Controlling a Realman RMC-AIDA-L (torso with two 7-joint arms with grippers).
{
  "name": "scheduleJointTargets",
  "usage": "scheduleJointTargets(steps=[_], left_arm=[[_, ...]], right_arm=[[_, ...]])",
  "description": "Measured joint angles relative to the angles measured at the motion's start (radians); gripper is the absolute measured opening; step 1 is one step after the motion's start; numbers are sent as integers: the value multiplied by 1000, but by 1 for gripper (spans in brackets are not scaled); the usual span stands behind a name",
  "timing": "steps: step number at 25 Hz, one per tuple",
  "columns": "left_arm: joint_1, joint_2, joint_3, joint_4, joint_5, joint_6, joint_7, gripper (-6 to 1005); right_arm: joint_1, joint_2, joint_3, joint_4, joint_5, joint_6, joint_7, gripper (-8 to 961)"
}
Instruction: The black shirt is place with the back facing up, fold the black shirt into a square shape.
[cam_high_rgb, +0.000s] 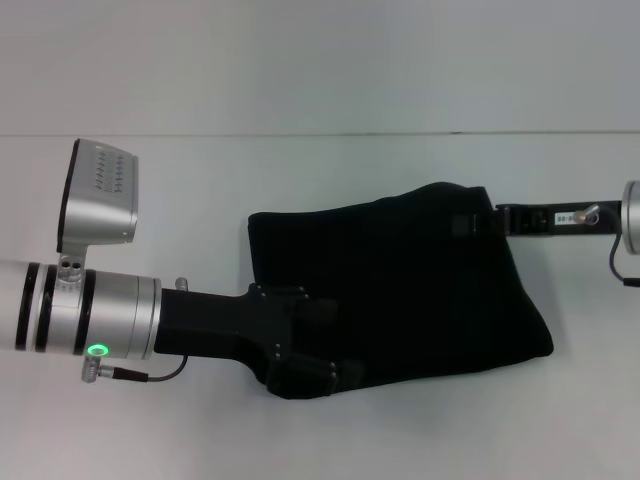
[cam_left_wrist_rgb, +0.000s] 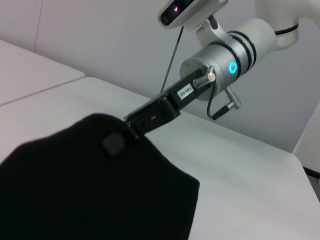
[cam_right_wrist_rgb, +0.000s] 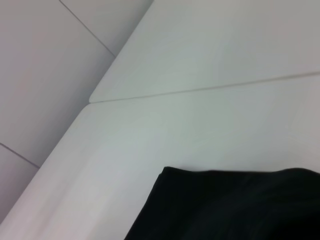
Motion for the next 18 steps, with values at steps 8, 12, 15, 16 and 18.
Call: scheduleJointTargets(steps=[8,12,15,16,18], left_arm=[[-8,2,-2,0,0,1,-44,885],[-9,3,-2,0,-4,1,-54,880],[-10,3,-4,0,-9,-1,-56,876],[-10,3,-7,0,-9,-2,-58,875],[-11,3,-14,0,-9,-7,-61,872]], right_arm=[[7,-35,-42,-31,-7,1,5,39],[5,-41,-66,-31,-7,13,3,40],[5,-47,-65,-45,-4,-7,-2,40],[7,-48,-63,-57,-1,-19,-2,40],[10,-48,-61,-84,8,-43,-2,40]])
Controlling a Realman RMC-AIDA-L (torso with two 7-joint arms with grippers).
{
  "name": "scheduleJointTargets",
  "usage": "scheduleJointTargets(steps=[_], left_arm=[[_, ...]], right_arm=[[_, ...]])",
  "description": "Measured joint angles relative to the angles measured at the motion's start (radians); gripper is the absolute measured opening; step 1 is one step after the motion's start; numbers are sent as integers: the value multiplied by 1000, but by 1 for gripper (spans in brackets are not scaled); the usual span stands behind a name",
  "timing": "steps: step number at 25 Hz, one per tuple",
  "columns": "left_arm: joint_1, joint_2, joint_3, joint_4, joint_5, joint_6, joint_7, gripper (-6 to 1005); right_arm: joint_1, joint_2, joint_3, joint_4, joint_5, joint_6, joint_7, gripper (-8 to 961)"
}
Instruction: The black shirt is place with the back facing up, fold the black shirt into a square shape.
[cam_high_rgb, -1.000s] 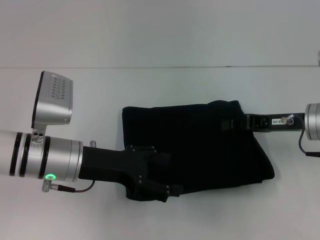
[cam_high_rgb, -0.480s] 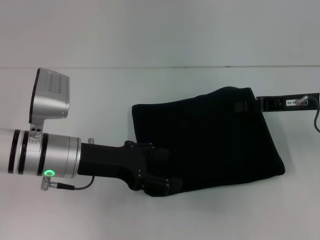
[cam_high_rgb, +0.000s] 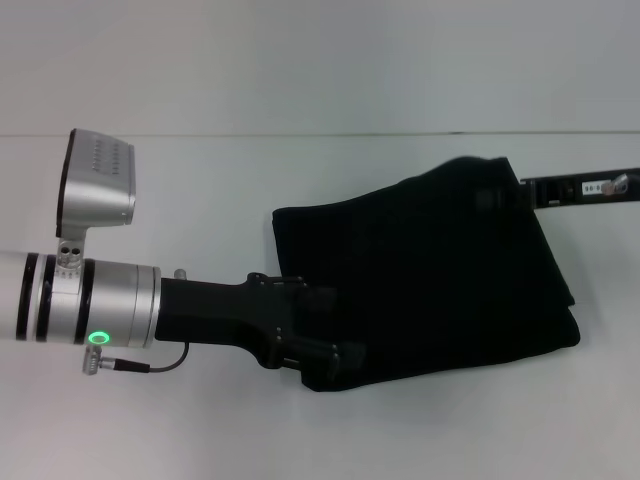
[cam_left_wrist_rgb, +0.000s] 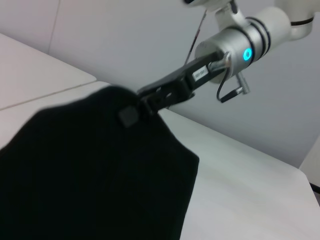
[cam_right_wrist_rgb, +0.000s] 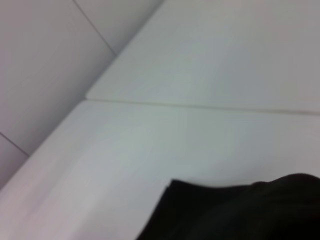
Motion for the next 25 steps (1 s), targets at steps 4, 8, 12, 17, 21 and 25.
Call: scheduleJointTargets(steps=[4,8,12,17,21,25], left_arm=[[0,1,-12,0,0,4,-3,867],[0,2,-22,0,0,7,-6,862],[-1,3,-30,0,0,8,-30,857],[-1,3,-28,0,2,8,-47,851],[-2,3,-25,-4,6,7,-56,846],[-2,-2,-23,-8,7,0,-62,841]], right_arm=[[2,0,0,-35,18,-22,6,40],[-5,-7,6,-56,20,-52,7,39],[-11,-11,15,-77,21,-84,14,39],[-28,-9,2,-63,1,-57,15,57],[-37,-3,-1,-36,-52,1,9,76],[-40,-2,-2,3,-101,71,1,94]])
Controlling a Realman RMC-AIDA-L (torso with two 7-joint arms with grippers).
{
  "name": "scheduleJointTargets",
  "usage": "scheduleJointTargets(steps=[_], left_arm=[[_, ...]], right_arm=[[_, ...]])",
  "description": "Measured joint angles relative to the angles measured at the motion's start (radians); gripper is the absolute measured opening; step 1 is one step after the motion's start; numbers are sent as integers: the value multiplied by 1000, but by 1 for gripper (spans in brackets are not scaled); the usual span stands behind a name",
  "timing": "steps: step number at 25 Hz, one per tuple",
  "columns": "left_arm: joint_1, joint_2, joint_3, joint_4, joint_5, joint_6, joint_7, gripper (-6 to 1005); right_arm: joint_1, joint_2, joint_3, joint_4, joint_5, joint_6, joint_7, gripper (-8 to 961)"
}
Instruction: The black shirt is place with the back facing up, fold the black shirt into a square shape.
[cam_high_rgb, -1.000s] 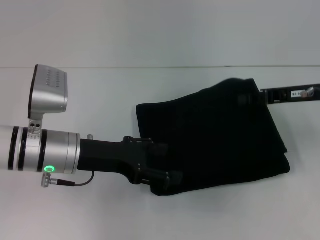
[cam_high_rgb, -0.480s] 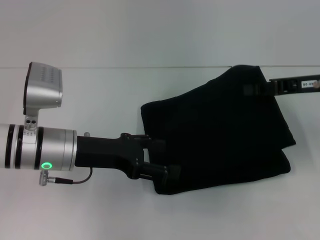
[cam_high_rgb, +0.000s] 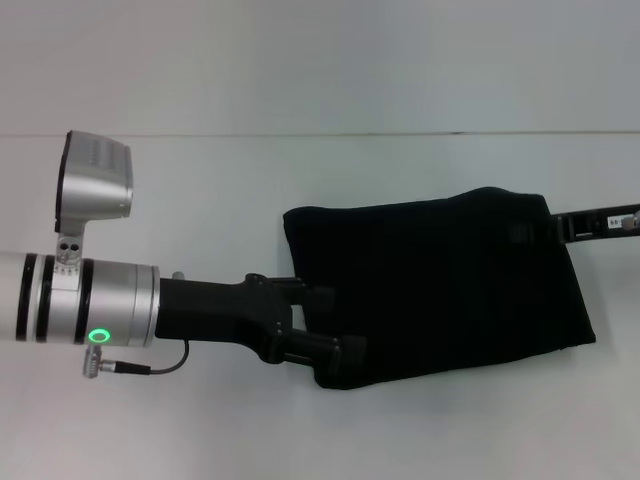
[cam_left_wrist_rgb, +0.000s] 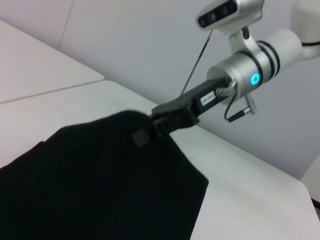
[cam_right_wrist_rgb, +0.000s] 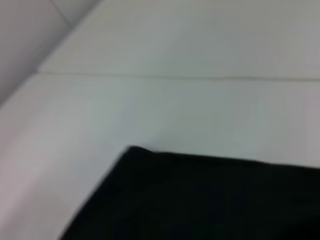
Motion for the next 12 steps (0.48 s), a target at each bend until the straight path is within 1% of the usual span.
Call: scheduleJointTargets(steps=[4,7,10,12], left_arm=[[0,-6,-1,-6,0,-14,-9,836],[1,-13,-12,-12,-7,-59,-11,832],[-3,-22,-31,-13,-11,-156,-31,828],[-15,-24,-41,-14,-12,-242,-77,826]], right_arm=[[0,0,-7,30,-23,53,-4,112],[-2,0,-8,47,-25,90,0,126],[-4,0,-8,53,-26,101,8,139],[-4,1,-6,53,-25,101,9,149]])
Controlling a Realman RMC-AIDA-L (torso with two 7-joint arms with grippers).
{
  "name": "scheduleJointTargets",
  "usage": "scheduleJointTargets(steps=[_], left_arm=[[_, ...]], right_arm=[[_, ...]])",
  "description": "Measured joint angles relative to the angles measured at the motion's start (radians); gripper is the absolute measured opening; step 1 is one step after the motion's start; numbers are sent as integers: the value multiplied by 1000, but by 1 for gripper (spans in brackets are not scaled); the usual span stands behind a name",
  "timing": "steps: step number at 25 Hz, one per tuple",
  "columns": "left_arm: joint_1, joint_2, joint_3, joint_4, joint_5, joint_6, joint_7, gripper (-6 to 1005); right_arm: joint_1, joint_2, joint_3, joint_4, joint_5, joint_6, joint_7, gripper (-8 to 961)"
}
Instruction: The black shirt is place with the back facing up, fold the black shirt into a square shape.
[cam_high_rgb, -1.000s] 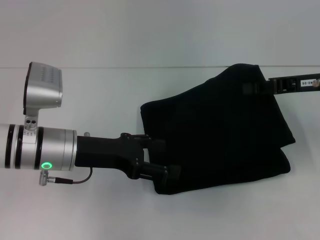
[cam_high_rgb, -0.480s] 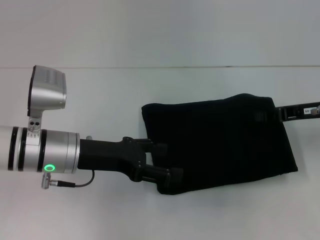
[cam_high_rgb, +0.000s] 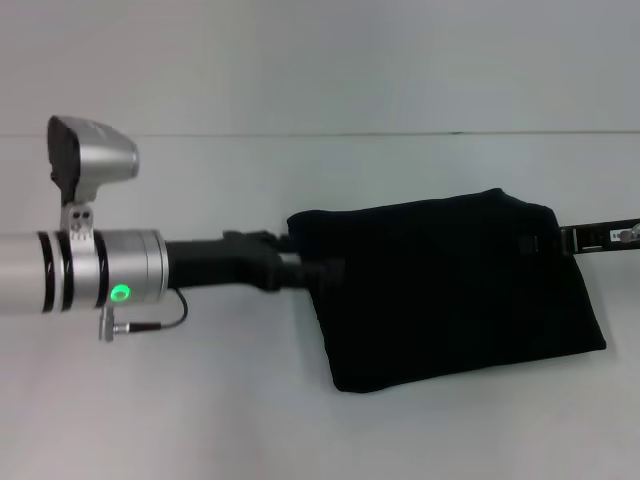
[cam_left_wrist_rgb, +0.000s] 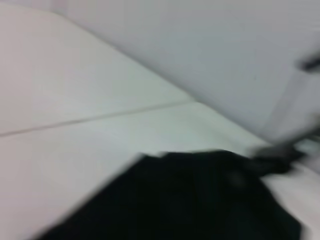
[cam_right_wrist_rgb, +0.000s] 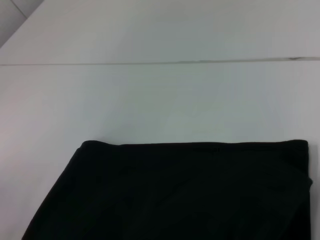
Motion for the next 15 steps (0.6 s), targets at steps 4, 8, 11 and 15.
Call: scheduleJointTargets(steps=[4,8,11,15], left_arm=[[-35,9,-3,-13,0,-154,-171,821],[-64,23,-3,-34,0,-245,-329,816],[-84,31,11,-65,8,-328,-426,812],[-125,49,17,-158,9,-394,-482,807]], right_arm=[[-5,0,12,-11,3,-6,12,167],[-20,-8,59,-32,6,-34,17,273],[-35,-14,111,-64,6,-73,18,419],[-46,-23,169,-102,7,-116,18,509]])
